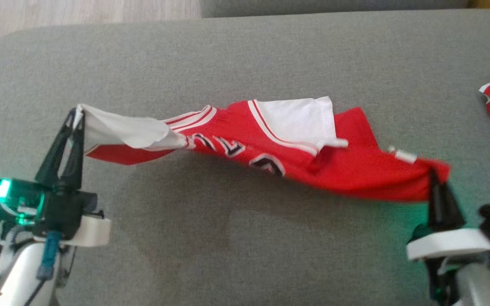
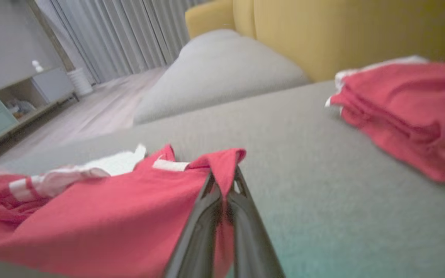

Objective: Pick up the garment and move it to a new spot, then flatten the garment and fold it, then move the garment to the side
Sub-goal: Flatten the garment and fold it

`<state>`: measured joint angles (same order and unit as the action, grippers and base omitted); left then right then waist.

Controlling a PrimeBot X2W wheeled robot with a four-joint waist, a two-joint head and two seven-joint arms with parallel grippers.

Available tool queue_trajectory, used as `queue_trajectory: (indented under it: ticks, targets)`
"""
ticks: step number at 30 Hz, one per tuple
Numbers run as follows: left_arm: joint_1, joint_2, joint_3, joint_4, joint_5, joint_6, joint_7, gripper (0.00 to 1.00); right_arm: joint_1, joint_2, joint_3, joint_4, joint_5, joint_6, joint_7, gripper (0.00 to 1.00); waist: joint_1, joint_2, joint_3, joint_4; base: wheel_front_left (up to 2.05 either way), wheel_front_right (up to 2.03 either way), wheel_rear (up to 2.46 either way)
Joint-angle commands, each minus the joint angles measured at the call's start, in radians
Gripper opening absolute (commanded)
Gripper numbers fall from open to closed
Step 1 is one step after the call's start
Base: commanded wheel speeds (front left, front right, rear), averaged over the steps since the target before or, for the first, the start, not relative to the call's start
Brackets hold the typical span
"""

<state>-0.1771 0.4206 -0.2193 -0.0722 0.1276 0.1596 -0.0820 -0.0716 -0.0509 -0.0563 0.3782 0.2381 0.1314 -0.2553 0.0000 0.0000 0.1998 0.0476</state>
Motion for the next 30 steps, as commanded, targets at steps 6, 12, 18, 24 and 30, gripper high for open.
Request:
queue_trajectory:
  ticks: [6, 12, 18, 24, 30]
  targets:
    - [-0.157, 0.108, 0.097, -0.089, -0.039, -0.037, -0.060, 0.00, -0.093, -0.019, -0.098, -0.302, 0.015, -0.001, -0.006, 0.00, 0.0000, 0.0000, -0.070, -0.031, 0.00, 0.00, 0.00]
    - [-0.280, 0.144, 0.115, -0.187, -0.089, -0.094, -0.050, 0.00, -0.156, -0.103, -0.172, -0.464, -0.021, -0.001, -0.006, 0.00, 0.0000, 0.0000, -0.103, -0.042, 0.00, 0.00, 0.00]
    - [-0.375, 0.114, 0.031, -0.193, -0.148, -0.177, 0.008, 0.00, -0.271, -0.219, -0.110, -0.339, -0.067, -0.001, 0.036, 0.00, 0.0000, 0.0000, -0.064, -0.033, 0.00, 0.00, 0.00]
    - [-0.465, 0.028, -0.086, -0.101, -0.139, -0.208, -0.011, 0.00, -0.513, -0.299, -0.007, 0.015, -0.096, -0.001, 0.023, 0.00, 0.0000, 0.0000, 0.057, 0.016, 0.00, 0.00, 0.00]
    - [-0.540, -0.022, -0.146, 0.010, -0.097, -0.199, -0.078, 0.00, -0.680, -0.295, 0.039, 0.240, -0.175, -0.001, -0.003, 1.00, 0.0000, 0.0000, 0.132, 0.035, 0.00, 0.00, 0.00]
